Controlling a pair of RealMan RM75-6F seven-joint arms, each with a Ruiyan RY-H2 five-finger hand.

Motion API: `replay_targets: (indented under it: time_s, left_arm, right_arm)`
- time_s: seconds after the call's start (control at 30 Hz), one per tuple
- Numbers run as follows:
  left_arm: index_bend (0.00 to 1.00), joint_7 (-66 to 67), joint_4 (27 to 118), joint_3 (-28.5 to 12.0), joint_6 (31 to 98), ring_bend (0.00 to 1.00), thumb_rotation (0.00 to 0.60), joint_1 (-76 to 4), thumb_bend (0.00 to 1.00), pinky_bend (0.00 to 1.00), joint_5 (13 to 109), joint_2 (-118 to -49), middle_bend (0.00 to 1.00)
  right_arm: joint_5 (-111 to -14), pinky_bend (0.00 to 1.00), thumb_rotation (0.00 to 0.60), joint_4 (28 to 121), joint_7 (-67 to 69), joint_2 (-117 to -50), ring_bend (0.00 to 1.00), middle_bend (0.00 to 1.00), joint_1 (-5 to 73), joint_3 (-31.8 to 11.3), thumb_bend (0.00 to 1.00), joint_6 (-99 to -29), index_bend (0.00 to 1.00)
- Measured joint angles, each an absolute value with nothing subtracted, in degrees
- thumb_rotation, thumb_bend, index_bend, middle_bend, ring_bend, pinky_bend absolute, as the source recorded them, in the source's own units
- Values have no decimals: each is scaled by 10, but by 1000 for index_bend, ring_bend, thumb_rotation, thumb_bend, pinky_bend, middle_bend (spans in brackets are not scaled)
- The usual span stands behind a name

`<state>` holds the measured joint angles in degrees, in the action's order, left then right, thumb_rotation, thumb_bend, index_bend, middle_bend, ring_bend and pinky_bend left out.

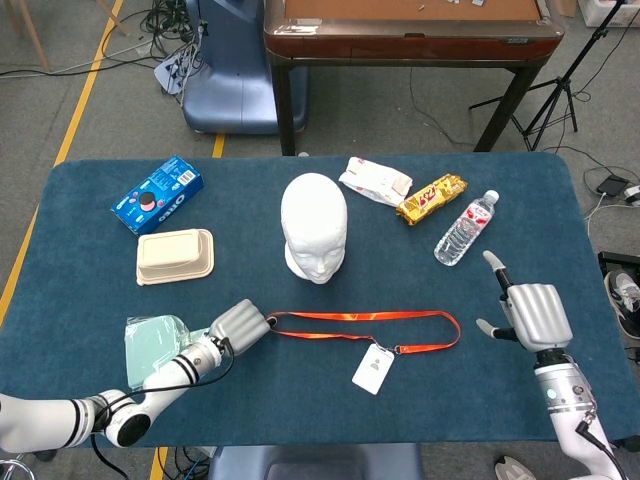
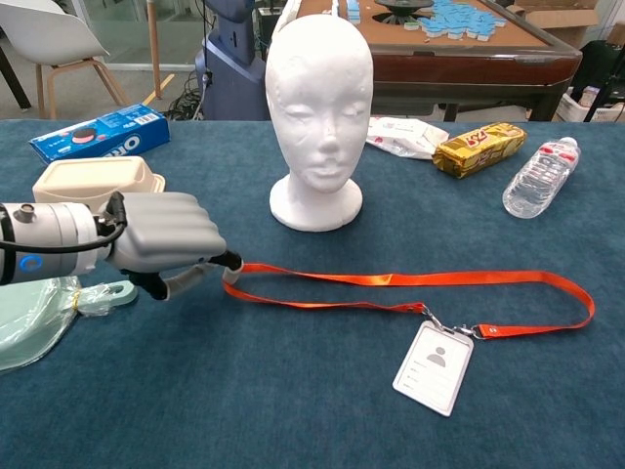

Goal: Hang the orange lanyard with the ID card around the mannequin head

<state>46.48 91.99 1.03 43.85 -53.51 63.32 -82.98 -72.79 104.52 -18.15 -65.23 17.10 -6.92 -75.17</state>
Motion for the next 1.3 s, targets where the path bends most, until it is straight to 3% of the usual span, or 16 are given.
replay_targets:
  time_s: [0.1,0.3,0.4,0.47,0.53,0.63,0.77,0.9,1.0,1.3]
  left_arm:
    - [270,438,937,6,440,539,600,-531,344,719,619,-822,473]
    - [272,386,941,-14,492,562,600,-513,305,725,622,-827,466]
    - [251,353,935,-26,513,537,595,-503,254,723,628,-836,343]
    - [195,337,931,-33,523,465,520,-496,211,677,631,-843,228]
    - [111,331,930,-34,525,266,373,-493,176,531,629,-846,100]
    - [70,324,934,-36,515,122,331,-494,170,408,621,-847,53]
    - [143,325,935,-37,510,133,390,-497,170,371,611,-856,75]
    - [308,330,927,-42,514,244,441,-501,171,384,605,-877,218]
    - [347,331,912,-52,523,329,485,-504,198,447,596,-900,313]
    - [379,362,866,-76,544,435,482,-516,226,538,542,-949,412]
  right_arm:
    - [-730,919,600,1047,-181,-651,924,899,169,-69,43,-754,0]
    - [-733,919,600,1050,-179,-649,924,899,165,-68,43,-759,0]
    - [-734,919,600,1050,-177,-648,924,899,164,-67,43,-759,0]
    - [-735,919,600,1049,-176,-648,924,899,163,-67,43,-758,0]
    - [-735,919,600,1049,-175,-648,924,899,163,-67,43,-758,0]
    - [-737,918,600,1049,-175,-648,924,899,162,-66,43,-757,0]
    - [-738,918,600,1050,-174,-647,924,899,161,-66,43,-758,0]
    - [-740,919,600,1050,-172,-646,923,899,159,-65,43,-758,0]
    - [-740,919,600,1050,-169,-645,924,899,157,-64,43,-759,0]
    - [-742,919,600,1049,-162,-639,924,899,153,-64,43,-761,0]
